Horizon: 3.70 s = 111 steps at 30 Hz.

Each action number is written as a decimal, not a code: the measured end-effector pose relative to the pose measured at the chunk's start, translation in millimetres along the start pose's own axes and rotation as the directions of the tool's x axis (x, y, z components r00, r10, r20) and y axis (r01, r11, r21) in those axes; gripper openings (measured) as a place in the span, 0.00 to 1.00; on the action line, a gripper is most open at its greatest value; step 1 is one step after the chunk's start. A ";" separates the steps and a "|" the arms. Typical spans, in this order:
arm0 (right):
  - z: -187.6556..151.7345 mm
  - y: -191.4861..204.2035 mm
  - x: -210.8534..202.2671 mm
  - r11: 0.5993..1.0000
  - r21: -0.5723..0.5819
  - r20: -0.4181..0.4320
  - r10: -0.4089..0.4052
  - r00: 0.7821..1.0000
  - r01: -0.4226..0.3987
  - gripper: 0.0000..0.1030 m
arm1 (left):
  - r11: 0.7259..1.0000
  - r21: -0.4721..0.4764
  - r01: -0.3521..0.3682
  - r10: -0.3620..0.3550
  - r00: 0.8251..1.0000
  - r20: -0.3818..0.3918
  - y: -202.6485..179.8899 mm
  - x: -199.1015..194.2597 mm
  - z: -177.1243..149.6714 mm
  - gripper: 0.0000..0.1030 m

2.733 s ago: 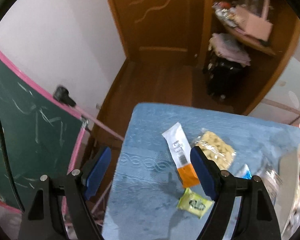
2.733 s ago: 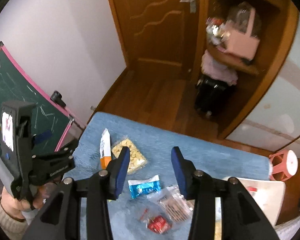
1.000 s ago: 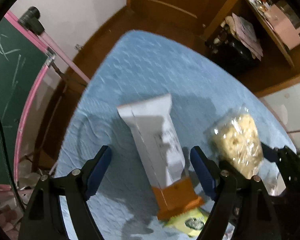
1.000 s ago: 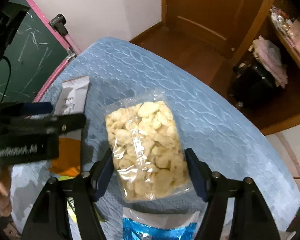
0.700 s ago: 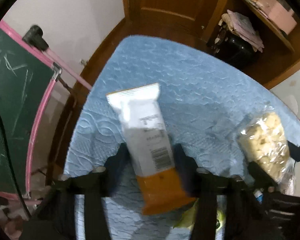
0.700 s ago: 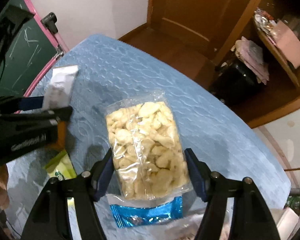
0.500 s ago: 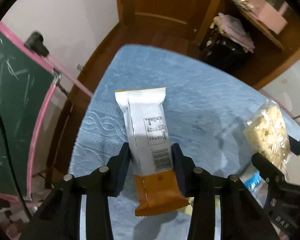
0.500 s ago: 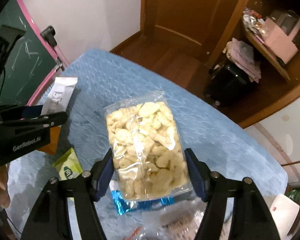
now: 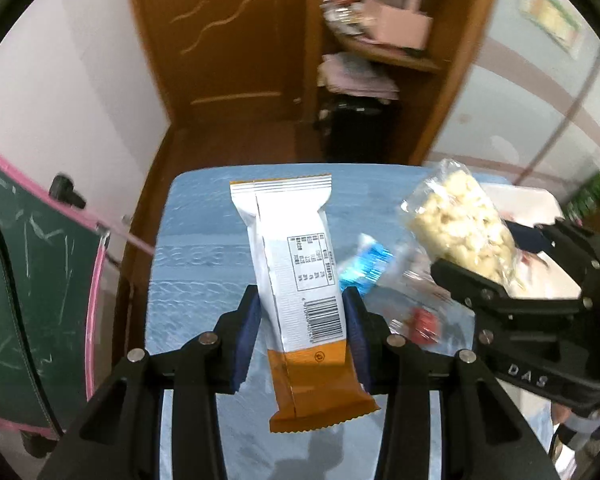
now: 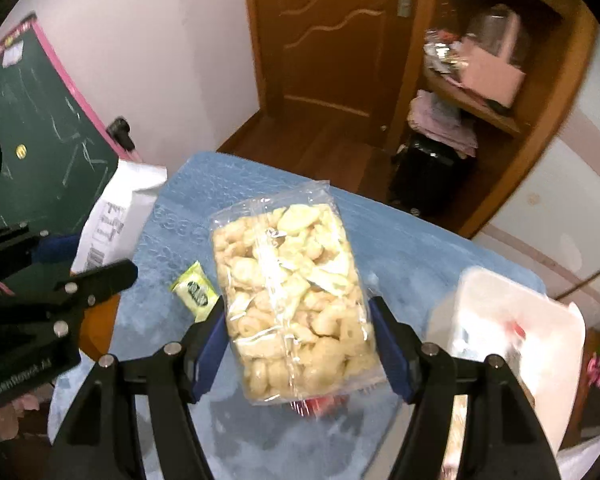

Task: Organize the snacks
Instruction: 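Carry the bar and puffed-snack bag into the bin and open both grippers, then withdraw both tools from the bin toward the remaining snacks, then grasp the green pack with left gripper while right grasps red round snack bag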

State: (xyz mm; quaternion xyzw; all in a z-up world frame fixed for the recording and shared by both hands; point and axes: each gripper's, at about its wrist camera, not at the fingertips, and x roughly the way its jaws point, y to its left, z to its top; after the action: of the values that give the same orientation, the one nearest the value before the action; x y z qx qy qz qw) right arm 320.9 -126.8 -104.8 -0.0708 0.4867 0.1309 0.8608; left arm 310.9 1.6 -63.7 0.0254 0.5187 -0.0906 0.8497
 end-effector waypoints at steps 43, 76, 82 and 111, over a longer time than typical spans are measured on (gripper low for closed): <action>-170.4 -218.4 -91.4 0.872 0.456 -0.002 -0.200 0.980 0.179 0.75 | 0.920 0.306 0.246 -0.205 0.966 -0.161 -279.9 14.5 -40.1 0.67; -174.6 -122.2 -172.6 0.922 0.347 0.069 -0.208 0.976 0.172 0.81 | 0.972 0.186 0.146 -0.147 0.989 -0.009 -127.4 -81.3 -72.0 0.67; -167.3 -86.8 -191.2 0.947 0.285 0.126 -0.192 0.973 0.150 0.81 | 0.984 0.146 0.105 -0.115 0.992 0.059 -81.5 -109.1 -73.7 0.67; -71.8 24.3 -4.1 0.952 -0.302 -0.072 -0.067 0.995 0.042 0.81 | 0.942 -0.330 -0.064 0.040 0.996 -0.078 62.2 70.7 -38.2 0.68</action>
State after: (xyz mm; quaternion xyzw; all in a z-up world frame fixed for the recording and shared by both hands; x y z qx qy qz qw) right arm 252.8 -122.1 -138.2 -0.2195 0.4938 0.1765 0.8227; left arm 320.1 58.9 -147.1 -0.1012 0.5554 0.0216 0.8251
